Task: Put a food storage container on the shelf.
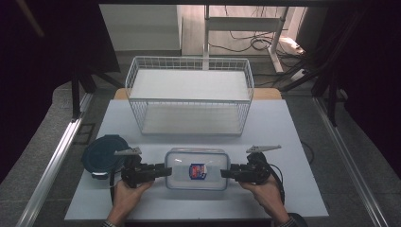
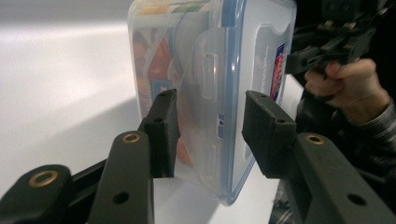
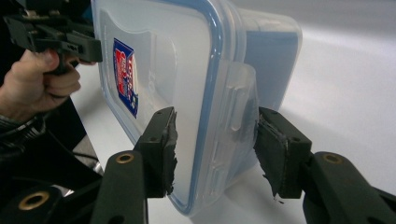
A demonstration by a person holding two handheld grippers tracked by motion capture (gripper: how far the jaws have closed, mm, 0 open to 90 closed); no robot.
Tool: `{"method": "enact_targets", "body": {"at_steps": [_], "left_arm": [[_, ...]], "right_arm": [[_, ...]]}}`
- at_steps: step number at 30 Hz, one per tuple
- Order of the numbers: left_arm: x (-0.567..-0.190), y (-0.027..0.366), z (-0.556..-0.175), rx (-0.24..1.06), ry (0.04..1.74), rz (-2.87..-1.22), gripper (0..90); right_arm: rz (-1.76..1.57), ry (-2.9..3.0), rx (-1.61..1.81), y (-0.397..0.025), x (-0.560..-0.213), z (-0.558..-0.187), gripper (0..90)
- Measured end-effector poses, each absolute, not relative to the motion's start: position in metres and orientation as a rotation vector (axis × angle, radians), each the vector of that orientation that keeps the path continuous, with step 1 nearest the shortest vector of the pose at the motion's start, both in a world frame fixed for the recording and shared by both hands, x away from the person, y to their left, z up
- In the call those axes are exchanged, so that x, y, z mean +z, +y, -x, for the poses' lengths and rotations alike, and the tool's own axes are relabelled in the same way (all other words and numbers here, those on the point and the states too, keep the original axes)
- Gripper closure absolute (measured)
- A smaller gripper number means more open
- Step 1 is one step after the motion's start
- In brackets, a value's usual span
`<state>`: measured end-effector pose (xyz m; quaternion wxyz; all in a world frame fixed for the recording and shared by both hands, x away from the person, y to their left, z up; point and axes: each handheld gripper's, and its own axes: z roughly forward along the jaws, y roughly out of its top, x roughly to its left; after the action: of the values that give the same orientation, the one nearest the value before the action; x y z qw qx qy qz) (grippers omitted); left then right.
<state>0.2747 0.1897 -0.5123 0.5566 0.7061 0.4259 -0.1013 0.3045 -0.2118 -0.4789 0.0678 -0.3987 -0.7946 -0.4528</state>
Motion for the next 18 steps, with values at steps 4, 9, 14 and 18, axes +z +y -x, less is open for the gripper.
{"method": "enact_targets", "body": {"at_steps": [4, 9, 14, 18], "left_arm": [[-0.500, 0.194, -0.276, -0.229, 0.978, -1.640, 56.9], [-0.492, 0.193, -0.279, -0.218, 0.980, -1.637, 56.8], [-0.475, 0.193, -0.285, -0.184, 0.970, -1.648, 56.7], [-0.464, 0.193, -0.289, -0.154, 0.965, -1.657, 56.3]], "right_arm": [[1.171, -2.367, -1.463, -0.214, -0.463, -0.305, 51.4], [1.163, -2.380, -1.480, -0.213, -0.455, -0.308, 51.4], [1.153, -2.376, -1.525, -0.213, -0.442, -0.317, 51.3], [1.144, -2.383, -1.548, -0.211, -0.432, -0.323, 51.3]]}}
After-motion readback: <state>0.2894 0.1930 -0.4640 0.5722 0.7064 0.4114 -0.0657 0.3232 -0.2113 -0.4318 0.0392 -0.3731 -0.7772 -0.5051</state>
